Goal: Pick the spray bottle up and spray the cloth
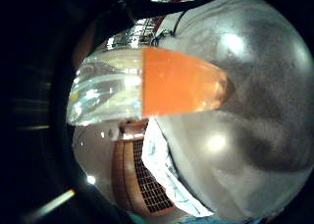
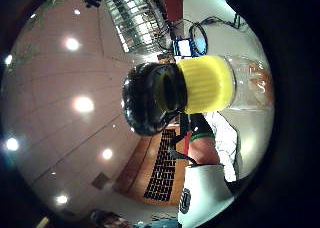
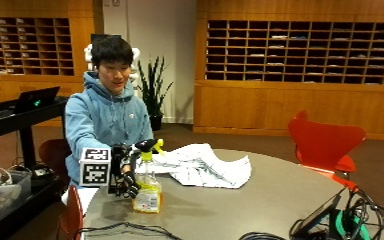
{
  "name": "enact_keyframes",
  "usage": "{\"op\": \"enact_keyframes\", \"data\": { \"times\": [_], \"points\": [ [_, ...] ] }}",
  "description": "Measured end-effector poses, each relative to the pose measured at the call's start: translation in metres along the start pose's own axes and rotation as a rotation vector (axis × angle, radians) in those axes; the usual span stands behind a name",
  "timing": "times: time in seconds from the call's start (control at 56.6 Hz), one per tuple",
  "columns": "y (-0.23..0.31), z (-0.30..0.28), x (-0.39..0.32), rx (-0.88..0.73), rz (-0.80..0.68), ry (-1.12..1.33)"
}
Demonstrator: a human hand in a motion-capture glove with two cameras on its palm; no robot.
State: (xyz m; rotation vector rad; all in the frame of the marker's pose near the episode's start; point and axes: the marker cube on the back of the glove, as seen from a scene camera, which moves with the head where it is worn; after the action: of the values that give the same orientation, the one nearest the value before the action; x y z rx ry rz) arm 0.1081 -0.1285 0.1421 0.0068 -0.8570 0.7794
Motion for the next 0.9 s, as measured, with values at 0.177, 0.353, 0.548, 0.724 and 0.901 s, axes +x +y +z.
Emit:
{"op": "enact_keyframes", "data": {
  "times": [0.177, 0.353, 0.548, 0.724, 0.901],
  "points": [
    [-0.01, 0.004, -0.002, 0.001, -0.028, 0.073],
    [-0.018, 0.006, 0.0, 0.031, -0.037, 0.127],
    [-0.018, 0.004, 0.004, 0.011, -0.083, 0.147],
    [-0.028, 0.004, -0.002, 0.016, -0.08, 0.153],
    [-0.032, 0.005, -0.005, 0.001, -0.067, 0.186]
  ]
}}
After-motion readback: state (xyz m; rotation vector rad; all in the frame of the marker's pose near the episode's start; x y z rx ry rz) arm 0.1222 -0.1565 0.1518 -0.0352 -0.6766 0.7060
